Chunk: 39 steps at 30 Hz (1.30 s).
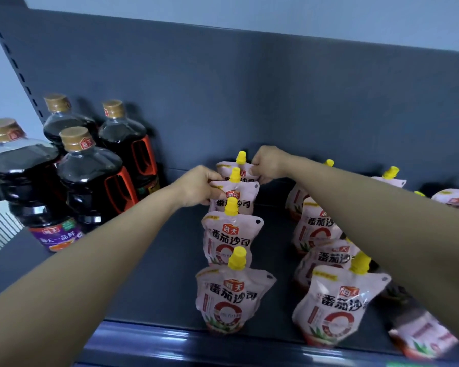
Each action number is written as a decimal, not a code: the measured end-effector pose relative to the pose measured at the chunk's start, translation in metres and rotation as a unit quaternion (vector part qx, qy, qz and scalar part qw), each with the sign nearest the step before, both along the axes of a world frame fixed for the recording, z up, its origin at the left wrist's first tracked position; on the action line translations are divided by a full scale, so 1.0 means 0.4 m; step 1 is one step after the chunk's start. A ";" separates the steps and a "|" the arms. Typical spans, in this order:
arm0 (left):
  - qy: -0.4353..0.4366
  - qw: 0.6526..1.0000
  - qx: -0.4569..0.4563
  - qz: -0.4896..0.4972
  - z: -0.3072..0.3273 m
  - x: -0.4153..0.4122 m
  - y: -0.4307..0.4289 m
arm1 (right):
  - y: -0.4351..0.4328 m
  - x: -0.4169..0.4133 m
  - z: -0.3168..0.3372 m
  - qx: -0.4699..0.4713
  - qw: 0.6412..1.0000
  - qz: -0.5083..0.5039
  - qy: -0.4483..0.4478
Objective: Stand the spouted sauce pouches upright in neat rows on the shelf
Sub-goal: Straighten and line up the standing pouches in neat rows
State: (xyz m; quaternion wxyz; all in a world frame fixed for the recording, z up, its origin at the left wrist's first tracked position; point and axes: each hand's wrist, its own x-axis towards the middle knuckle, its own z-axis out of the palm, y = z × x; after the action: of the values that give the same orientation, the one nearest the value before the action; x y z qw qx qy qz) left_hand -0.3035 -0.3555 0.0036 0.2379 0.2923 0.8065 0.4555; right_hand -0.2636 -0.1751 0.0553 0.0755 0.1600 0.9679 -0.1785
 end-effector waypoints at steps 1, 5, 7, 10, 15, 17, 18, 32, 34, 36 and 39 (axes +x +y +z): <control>0.004 1.000 -0.005 0.003 -0.001 0.002 -0.002 | 0.000 0.002 0.008 0.000 1.000 0.009 0.000; 0.020 1.000 -0.014 0.014 0.000 0.005 0.001 | 0.000 0.024 0.050 -0.008 1.000 0.014 0.015; 0.024 0.999 -0.017 0.014 0.003 0.007 0.005 | -0.004 0.044 0.072 0.004 1.000 0.018 0.021; 0.040 0.998 -0.017 0.034 0.002 0.009 0.014 | 0.002 0.073 0.097 0.023 0.999 0.016 0.034; 0.054 0.997 -0.022 0.043 0.000 0.011 0.020 | 0.017 0.127 0.137 0.022 0.996 0.012 0.080; 0.052 0.998 -0.020 0.040 -0.003 0.009 0.018 | 0.018 0.146 0.144 0.033 0.996 0.018 0.085; 0.050 0.998 -0.016 0.038 -0.003 0.007 0.015 | 0.016 0.156 0.146 0.038 0.995 0.020 0.085; 0.055 0.998 -0.024 0.013 0.016 0.034 -0.003 | -0.018 0.233 0.135 0.037 0.995 0.024 0.090; 0.072 0.997 -0.035 0.012 0.022 0.031 -0.009 | -0.028 0.242 0.134 0.032 0.995 0.030 0.090; 0.118 0.991 -0.035 0.048 0.041 0.027 -0.023 | -0.041 0.249 0.137 0.019 0.995 0.033 0.089; 0.151 0.984 -0.005 0.089 0.081 0.033 -0.057 | -0.069 0.260 0.137 -0.047 0.997 0.050 0.047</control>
State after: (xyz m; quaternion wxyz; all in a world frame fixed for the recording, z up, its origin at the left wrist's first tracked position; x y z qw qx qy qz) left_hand -0.2904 -0.3783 0.0361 0.0731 0.2837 0.8581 0.4217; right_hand -0.1595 -0.2027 0.1102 0.0462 0.0987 0.9678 -0.2268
